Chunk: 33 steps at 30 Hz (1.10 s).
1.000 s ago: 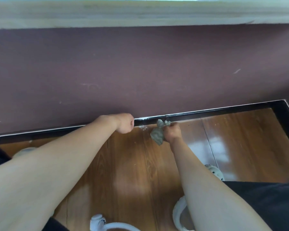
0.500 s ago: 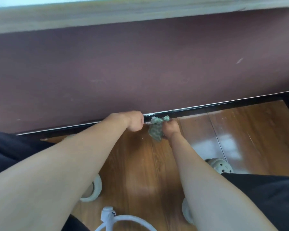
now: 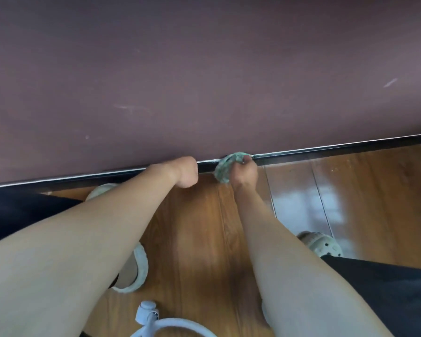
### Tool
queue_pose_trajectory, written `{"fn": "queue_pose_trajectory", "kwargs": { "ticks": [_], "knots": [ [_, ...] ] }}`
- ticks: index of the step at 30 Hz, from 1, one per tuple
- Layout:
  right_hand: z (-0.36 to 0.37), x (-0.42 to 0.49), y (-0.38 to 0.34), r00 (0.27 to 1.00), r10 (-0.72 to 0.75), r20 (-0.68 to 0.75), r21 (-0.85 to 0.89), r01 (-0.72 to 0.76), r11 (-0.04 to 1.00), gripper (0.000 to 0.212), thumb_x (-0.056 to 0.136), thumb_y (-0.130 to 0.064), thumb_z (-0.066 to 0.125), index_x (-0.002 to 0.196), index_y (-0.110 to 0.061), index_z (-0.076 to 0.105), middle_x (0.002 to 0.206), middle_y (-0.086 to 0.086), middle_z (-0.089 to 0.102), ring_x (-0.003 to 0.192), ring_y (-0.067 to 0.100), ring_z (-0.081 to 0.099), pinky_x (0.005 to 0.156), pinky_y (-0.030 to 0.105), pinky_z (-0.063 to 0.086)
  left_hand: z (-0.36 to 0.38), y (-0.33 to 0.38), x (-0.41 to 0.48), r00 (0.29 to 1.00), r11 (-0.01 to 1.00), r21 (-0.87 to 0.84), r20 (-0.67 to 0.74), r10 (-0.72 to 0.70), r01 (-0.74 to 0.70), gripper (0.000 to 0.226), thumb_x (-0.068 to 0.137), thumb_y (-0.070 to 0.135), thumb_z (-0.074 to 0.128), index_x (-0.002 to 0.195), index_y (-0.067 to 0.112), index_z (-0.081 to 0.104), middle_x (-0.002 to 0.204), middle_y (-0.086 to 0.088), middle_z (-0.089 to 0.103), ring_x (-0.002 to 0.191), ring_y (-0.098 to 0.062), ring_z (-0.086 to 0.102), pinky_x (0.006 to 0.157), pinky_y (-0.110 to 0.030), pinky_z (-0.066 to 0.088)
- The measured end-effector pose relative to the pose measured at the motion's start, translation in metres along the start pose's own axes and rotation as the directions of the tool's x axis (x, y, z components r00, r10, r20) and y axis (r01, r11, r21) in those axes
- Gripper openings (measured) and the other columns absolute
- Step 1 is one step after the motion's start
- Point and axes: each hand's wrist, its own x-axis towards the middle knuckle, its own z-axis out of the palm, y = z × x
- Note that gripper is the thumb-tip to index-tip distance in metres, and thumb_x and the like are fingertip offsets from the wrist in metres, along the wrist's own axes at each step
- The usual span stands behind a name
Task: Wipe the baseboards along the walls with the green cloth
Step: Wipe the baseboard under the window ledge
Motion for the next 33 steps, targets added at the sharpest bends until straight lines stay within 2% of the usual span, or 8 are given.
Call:
{"fn": "queue_pose_trajectory", "kwargs": {
  "ticks": [3, 8, 12, 14, 17, 26, 30, 33],
  "knots": [
    [0.014, -0.011, 0.000, 0.987, -0.055, 0.152, -0.098, 0.071, 0.993, 0.029, 0.090, -0.008, 0.050, 0.110, -0.013, 0.070, 0.106, 0.007, 0.071, 0.100, 0.024, 0.065, 0.084, 0.024, 0.046, 0.002, -0.005, 0.004, 1.000, 1.000, -0.011, -0.022, -0.002, 0.002, 0.021, 0.091, 0.015, 0.046, 0.073, 0.011, 0.056, 0.085, -0.015, 0.064, 0.077, -0.035, 0.062, 0.062, -0.032, 0.044],
    [0.027, -0.013, 0.003, 0.947, -0.083, 0.310, -0.184, 0.145, 0.972, 0.026, 0.086, -0.009, 0.051, 0.095, -0.017, 0.073, 0.094, 0.003, 0.074, 0.093, 0.022, 0.069, 0.081, 0.030, 0.054, 0.004, -0.020, 0.006, 1.000, 0.999, -0.049, 0.008, 0.009, -0.008, 0.030, 0.083, 0.009, 0.043, 0.055, 0.015, 0.040, 0.059, -0.002, 0.042, 0.058, -0.023, 0.035, 0.050, -0.028, 0.027],
    [0.014, -0.010, 0.002, 0.984, -0.006, 0.180, -0.121, 0.028, 0.992, 0.027, 0.089, -0.011, 0.053, 0.107, -0.019, 0.072, 0.105, 0.005, 0.073, 0.101, 0.025, 0.068, 0.077, 0.023, 0.048, 0.005, -0.020, 0.002, 1.000, 0.998, -0.058, 0.027, 0.015, -0.013, 0.026, 0.079, 0.008, 0.042, 0.055, 0.017, 0.040, 0.057, -0.001, 0.039, 0.059, -0.022, 0.033, 0.051, -0.025, 0.027],
    [0.000, -0.004, 0.002, 0.998, 0.052, 0.046, -0.060, -0.050, 0.997, 0.034, 0.092, -0.015, 0.058, 0.125, -0.019, 0.064, 0.118, 0.006, 0.069, 0.110, 0.025, 0.064, 0.085, 0.021, 0.045, 0.003, -0.016, 0.001, 0.999, 0.998, -0.064, 0.033, 0.025, -0.023, 0.024, 0.076, 0.006, 0.039, 0.056, 0.017, 0.040, 0.060, -0.004, 0.037, 0.060, -0.023, 0.032, 0.051, -0.025, 0.025],
    [-0.015, 0.006, 0.003, 0.993, 0.120, -0.019, 0.051, -0.119, 0.992, 0.045, 0.091, -0.020, 0.063, 0.135, -0.022, 0.056, 0.130, 0.009, 0.064, 0.117, 0.028, 0.060, 0.103, 0.034, 0.047, 0.002, -0.011, 0.000, 0.998, 0.996, -0.083, 0.038, 0.045, -0.042, 0.020, 0.072, 0.006, 0.038, 0.056, 0.018, 0.038, 0.064, -0.007, 0.034, 0.063, -0.024, 0.030, 0.053, -0.030, 0.026],
    [0.016, -0.015, 0.005, 0.950, 0.118, 0.289, 0.018, -0.128, 0.992, 0.025, 0.089, -0.017, 0.070, 0.112, -0.024, 0.064, 0.121, 0.002, 0.058, 0.113, 0.026, 0.059, 0.097, 0.034, 0.052, 0.006, -0.011, -0.001, 1.000, 0.993, -0.117, 0.003, 0.014, -0.013, 0.028, 0.083, 0.010, 0.043, 0.056, 0.016, 0.046, 0.063, -0.004, 0.044, 0.062, -0.025, 0.040, 0.059, -0.027, 0.039],
    [0.007, -0.008, 0.005, 0.986, 0.146, 0.082, 0.046, -0.150, 0.988, 0.022, 0.088, -0.023, 0.069, 0.111, -0.022, 0.070, 0.113, 0.004, 0.071, 0.105, 0.022, 0.065, 0.090, 0.026, 0.051, 0.005, -0.013, -0.005, 0.999, 0.994, -0.105, 0.043, 0.014, -0.010, 0.024, 0.076, 0.007, 0.039, 0.054, 0.018, 0.039, 0.062, -0.004, 0.034, 0.062, -0.024, 0.031, 0.055, -0.029, 0.028],
    [-0.011, 0.001, 0.007, 0.980, 0.191, -0.060, 0.141, -0.181, 0.973, 0.025, 0.083, -0.025, 0.075, 0.107, -0.020, 0.071, 0.109, 0.007, 0.072, 0.103, 0.025, 0.067, 0.096, 0.032, 0.052, 0.004, -0.009, -0.008, 0.999, 0.994, -0.104, 0.046, 0.021, -0.016, 0.022, 0.073, 0.004, 0.037, 0.055, 0.018, 0.038, 0.064, -0.007, 0.032, 0.063, -0.024, 0.029, 0.054, -0.030, 0.026]
  ]
}}
